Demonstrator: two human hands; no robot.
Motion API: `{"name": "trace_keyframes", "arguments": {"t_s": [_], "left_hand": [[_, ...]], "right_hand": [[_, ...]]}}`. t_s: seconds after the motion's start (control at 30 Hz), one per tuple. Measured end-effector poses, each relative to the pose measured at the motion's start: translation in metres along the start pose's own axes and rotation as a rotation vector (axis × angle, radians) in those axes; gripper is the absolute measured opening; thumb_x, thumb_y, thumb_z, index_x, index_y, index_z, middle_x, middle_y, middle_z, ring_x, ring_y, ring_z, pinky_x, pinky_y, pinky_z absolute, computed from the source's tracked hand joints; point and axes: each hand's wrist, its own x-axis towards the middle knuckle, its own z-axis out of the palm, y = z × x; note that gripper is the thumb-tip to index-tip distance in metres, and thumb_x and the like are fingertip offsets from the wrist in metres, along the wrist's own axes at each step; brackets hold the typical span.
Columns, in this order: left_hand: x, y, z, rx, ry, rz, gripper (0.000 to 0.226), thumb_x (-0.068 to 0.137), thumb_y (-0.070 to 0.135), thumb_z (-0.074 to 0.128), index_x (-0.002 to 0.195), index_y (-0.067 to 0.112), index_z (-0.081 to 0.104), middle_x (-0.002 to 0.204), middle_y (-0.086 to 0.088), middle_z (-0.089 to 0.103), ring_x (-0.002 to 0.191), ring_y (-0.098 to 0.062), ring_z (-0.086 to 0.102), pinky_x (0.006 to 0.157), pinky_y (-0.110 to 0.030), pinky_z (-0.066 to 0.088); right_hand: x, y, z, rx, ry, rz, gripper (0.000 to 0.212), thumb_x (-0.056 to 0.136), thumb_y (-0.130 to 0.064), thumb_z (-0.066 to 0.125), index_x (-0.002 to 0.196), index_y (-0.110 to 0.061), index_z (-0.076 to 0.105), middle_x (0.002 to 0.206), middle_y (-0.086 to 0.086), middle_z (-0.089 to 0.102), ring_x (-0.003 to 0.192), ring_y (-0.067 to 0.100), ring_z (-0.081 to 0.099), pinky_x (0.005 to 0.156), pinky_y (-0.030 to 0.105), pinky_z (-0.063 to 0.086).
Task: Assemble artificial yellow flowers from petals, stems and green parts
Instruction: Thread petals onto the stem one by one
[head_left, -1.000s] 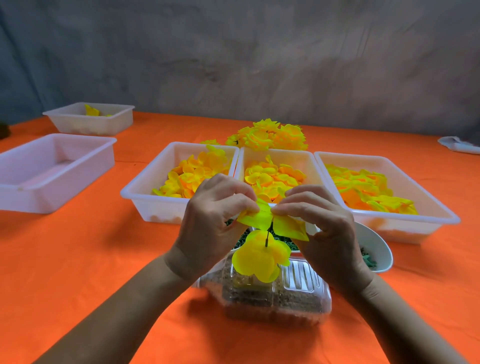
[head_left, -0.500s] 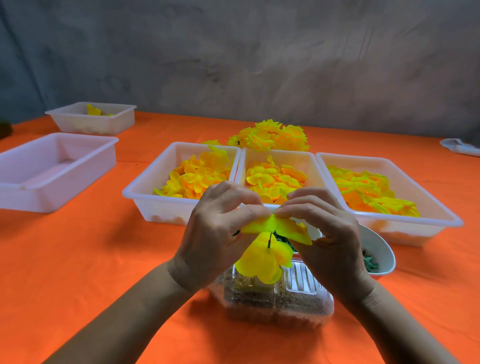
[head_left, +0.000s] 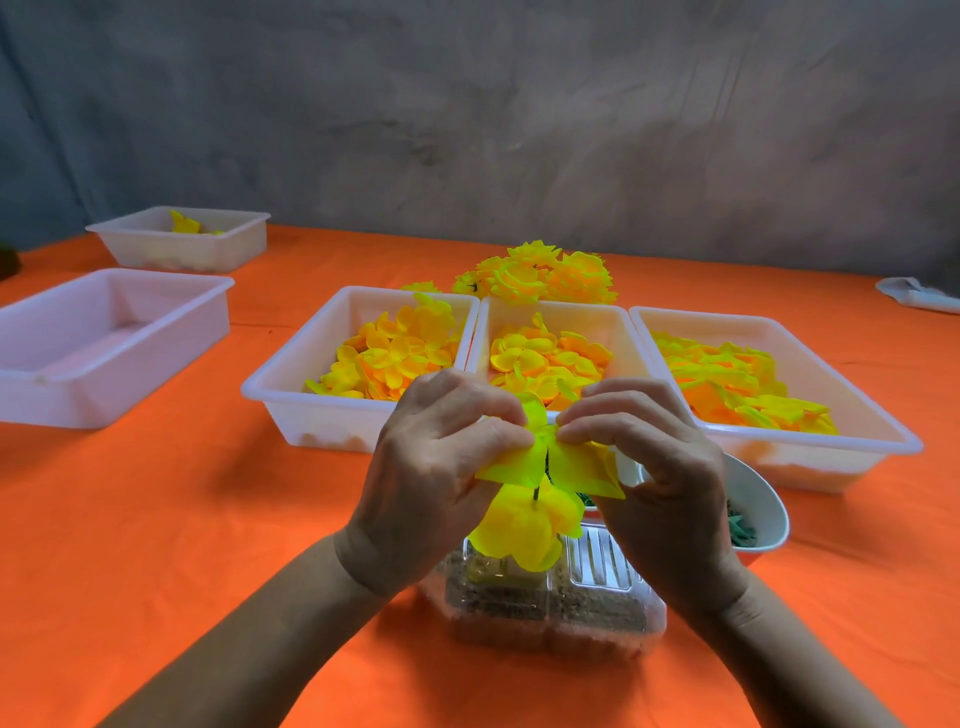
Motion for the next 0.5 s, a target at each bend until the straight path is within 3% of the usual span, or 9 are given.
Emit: {"name": "trace_keyframes", "arguments": {"t_s": [0.3, 0.5], "left_hand": [[0.0007, 0.0026, -0.0001, 0.009, -0.005, -0.010, 0.008, 0.074, 0.003, 0.074, 0.082, 0.002, 0.074, 0.085, -0.008, 0.069, 0.080, -0.026, 0.061, 0.076, -0.036, 0.046], [0.0006, 0.0054, -0.0029, 0.006, -0.003, 0.000, 0.016, 0.082, 0.005, 0.059, 0.076, 0.000, 0.073, 0.084, -0.008, 0.068, 0.078, -0.027, 0.060, 0.076, -0.037, 0.045]], "right_hand": [[-0.0002, -0.0020, -0.0018, -0.032, -0.014, -0.023, 0.011, 0.076, -0.012, 0.072, 0.072, -0.002, 0.072, 0.081, 0.005, 0.070, 0.086, 0.031, 0.062, 0.070, 0.048, 0.049], [0.0001, -0.0047, -0.0019, -0.032, -0.015, -0.037, 0.011, 0.075, -0.012, 0.072, 0.072, -0.002, 0.071, 0.081, 0.006, 0.070, 0.086, 0.031, 0.062, 0.069, 0.049, 0.048]]}}
